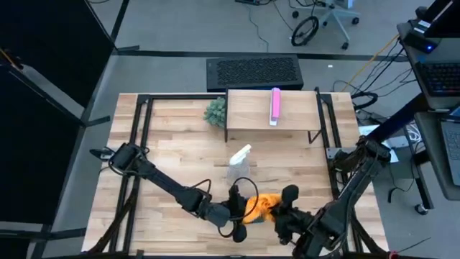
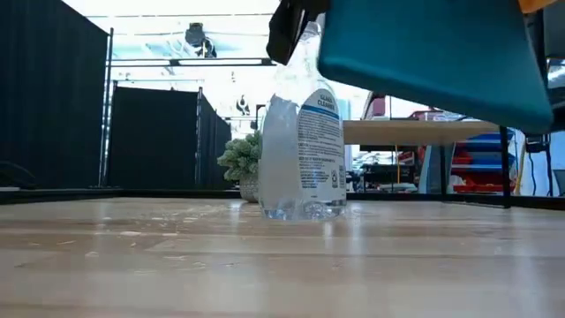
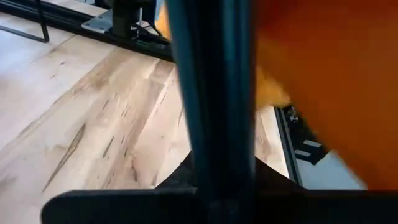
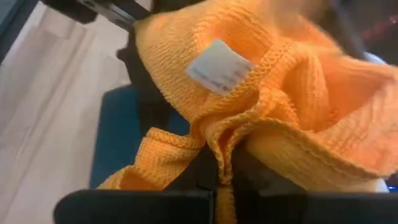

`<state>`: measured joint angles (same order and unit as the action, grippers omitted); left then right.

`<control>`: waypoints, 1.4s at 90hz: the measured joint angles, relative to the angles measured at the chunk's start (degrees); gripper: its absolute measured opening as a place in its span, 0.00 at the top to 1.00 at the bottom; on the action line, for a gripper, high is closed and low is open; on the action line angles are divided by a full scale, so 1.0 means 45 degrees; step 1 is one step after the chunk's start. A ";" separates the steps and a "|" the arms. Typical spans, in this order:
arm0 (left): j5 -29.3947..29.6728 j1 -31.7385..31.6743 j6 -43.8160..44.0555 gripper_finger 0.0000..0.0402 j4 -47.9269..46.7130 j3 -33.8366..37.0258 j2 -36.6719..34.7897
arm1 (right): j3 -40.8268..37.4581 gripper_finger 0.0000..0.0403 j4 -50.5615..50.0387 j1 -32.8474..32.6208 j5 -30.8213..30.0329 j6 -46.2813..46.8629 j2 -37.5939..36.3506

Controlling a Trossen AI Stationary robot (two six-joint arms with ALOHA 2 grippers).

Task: Apply microfiber cloth
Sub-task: Wipe the front and back of the blue tablet using the orange microfiber cloth

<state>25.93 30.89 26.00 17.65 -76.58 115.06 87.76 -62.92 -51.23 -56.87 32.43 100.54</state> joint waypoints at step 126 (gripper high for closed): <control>0.2033 -0.0241 -0.0256 0.98 0.2346 -0.0121 0.0041 | 0.0026 1.00 0.2076 0.0536 0.0420 0.1364 0.1789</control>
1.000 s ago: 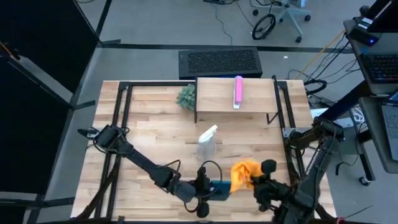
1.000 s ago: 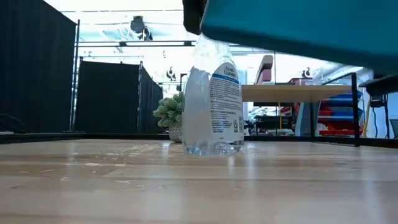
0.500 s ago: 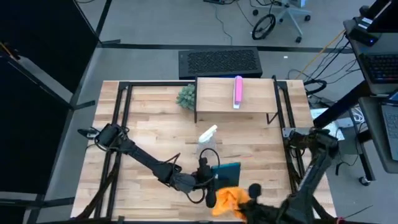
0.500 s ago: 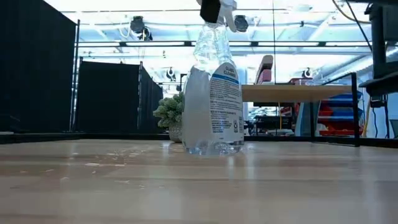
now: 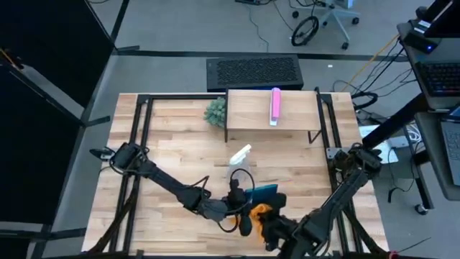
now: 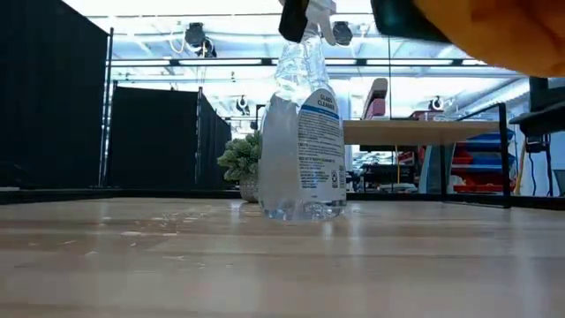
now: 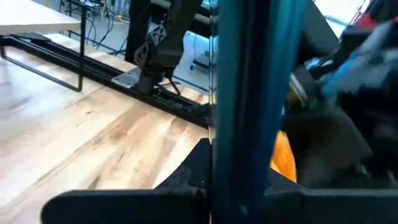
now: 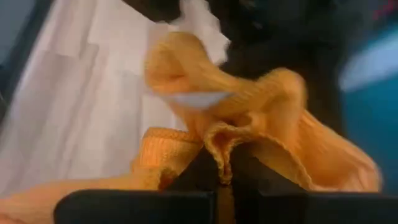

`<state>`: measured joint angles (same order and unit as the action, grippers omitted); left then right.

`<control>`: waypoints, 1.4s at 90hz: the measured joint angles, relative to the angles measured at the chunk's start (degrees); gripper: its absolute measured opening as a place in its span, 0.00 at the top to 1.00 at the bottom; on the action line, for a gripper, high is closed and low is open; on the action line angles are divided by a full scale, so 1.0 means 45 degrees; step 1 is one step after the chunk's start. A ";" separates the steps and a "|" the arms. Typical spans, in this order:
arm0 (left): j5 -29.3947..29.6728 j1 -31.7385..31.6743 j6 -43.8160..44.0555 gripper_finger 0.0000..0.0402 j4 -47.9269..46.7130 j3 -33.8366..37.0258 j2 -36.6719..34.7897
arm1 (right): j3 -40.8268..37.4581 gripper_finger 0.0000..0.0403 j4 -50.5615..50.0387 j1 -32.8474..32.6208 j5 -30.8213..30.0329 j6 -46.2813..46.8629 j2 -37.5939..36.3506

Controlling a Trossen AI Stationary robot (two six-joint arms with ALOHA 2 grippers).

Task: Apply microfiber cloth
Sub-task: Wipe the front and back of the blue tablet using the orange microfiber cloth

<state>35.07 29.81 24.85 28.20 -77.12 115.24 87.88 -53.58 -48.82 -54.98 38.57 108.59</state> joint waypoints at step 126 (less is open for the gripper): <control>-0.1497 0.0406 -0.6701 0.98 -0.2797 0.0010 0.0010 | 0.2614 0.33 -0.4386 -0.3033 0.1206 0.6385 -0.0707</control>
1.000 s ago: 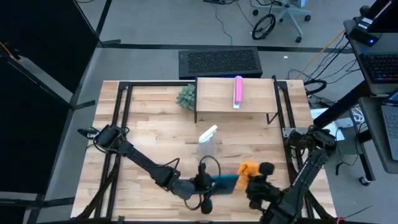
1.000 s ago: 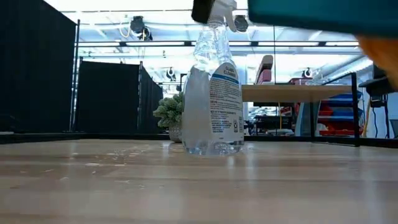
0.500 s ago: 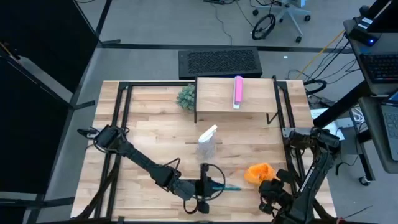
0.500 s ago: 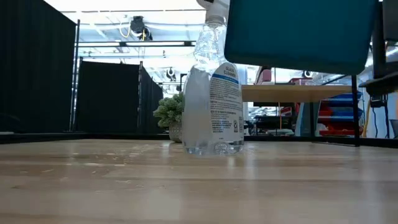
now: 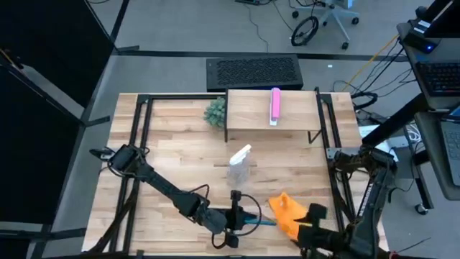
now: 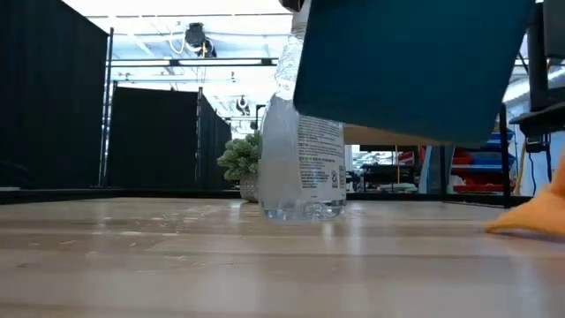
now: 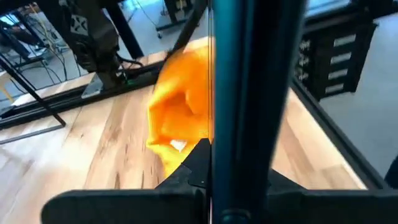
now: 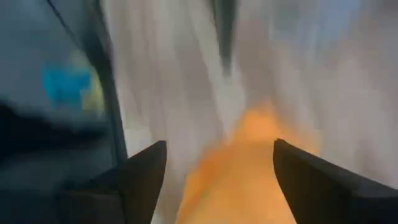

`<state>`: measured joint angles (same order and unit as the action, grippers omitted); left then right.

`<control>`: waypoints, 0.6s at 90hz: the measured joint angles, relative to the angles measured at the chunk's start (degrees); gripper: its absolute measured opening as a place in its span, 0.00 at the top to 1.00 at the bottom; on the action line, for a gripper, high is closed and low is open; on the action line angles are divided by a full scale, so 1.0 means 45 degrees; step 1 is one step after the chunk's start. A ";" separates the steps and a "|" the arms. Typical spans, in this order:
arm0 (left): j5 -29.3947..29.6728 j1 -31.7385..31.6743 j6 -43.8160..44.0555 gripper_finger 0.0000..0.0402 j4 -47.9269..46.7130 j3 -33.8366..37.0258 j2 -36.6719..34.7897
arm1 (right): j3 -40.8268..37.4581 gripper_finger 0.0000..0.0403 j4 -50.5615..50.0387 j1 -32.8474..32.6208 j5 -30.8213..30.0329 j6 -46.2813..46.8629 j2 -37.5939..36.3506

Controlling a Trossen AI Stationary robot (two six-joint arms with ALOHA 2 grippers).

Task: Apply microfiber cloth
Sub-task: Wipe the front and back of the blue tablet using the orange microfiber cloth

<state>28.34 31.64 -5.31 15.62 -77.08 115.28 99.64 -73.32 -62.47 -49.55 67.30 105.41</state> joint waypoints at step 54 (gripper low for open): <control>0.0070 -0.0027 -0.0335 0.98 -0.0086 0.0000 0.0000 | 0.0014 0.73 0.2302 0.3440 0.2899 -0.5881 0.0364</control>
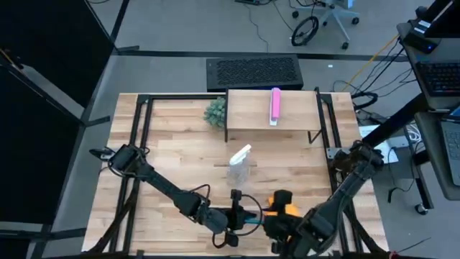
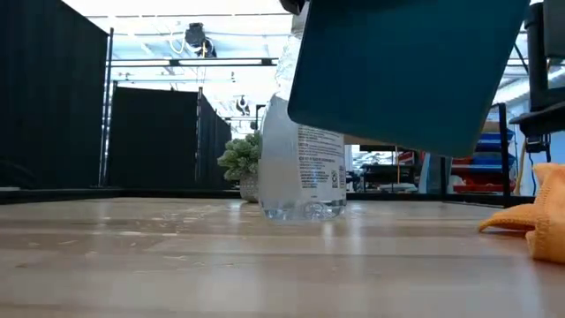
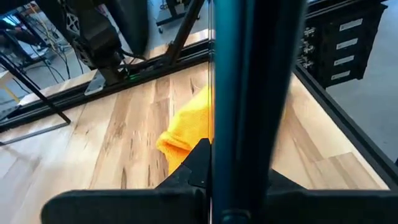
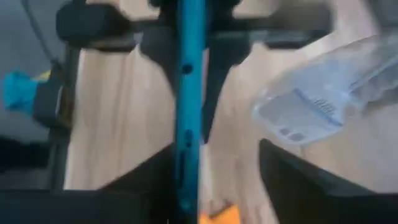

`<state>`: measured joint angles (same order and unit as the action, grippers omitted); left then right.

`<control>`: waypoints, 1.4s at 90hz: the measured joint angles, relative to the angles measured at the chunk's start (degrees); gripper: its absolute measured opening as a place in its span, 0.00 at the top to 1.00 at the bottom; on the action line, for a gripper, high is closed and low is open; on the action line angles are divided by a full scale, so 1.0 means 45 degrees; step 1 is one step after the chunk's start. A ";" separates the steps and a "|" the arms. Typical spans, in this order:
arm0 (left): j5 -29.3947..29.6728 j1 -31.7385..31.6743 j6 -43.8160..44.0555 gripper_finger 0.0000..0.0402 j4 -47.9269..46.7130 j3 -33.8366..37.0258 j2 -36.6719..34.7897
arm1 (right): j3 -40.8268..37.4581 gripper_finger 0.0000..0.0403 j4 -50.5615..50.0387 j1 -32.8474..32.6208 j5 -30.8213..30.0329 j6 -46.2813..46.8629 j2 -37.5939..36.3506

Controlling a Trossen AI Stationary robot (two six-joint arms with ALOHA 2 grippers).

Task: Apply microfiber cloth
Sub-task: Wipe the front and back of the blue tablet using the orange microfiber cloth

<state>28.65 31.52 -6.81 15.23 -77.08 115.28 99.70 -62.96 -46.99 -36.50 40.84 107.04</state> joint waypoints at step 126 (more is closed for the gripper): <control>0.0178 0.0231 0.0705 0.60 -0.1119 0.0000 -0.0019 | -0.8909 0.88 -0.2620 -0.1536 -0.0115 0.5758 -0.0034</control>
<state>29.45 32.56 -3.64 10.20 -77.08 115.20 59.61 -74.75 -53.90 -37.02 66.75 106.89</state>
